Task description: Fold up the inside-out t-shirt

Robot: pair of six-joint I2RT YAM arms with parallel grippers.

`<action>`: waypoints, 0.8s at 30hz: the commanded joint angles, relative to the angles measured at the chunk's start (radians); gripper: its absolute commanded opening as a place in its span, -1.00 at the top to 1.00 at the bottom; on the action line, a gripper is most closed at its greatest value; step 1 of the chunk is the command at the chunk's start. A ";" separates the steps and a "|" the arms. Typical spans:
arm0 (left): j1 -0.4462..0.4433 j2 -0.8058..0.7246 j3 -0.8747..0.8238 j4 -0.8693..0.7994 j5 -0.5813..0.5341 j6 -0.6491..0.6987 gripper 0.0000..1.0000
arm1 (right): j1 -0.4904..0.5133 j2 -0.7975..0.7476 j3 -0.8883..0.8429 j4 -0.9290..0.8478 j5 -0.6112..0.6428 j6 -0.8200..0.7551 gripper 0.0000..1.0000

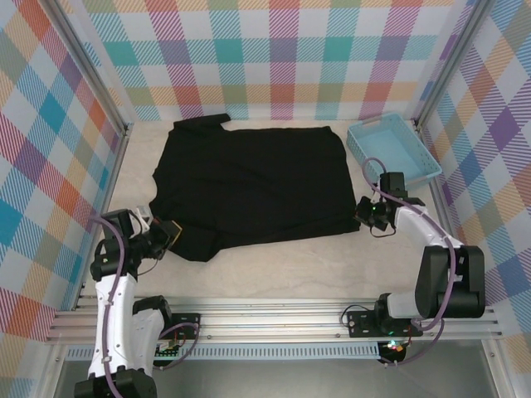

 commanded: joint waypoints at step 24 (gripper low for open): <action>-0.041 0.012 0.109 -0.348 -0.124 0.057 1.00 | -0.013 -0.202 -0.144 -0.197 0.132 0.135 0.89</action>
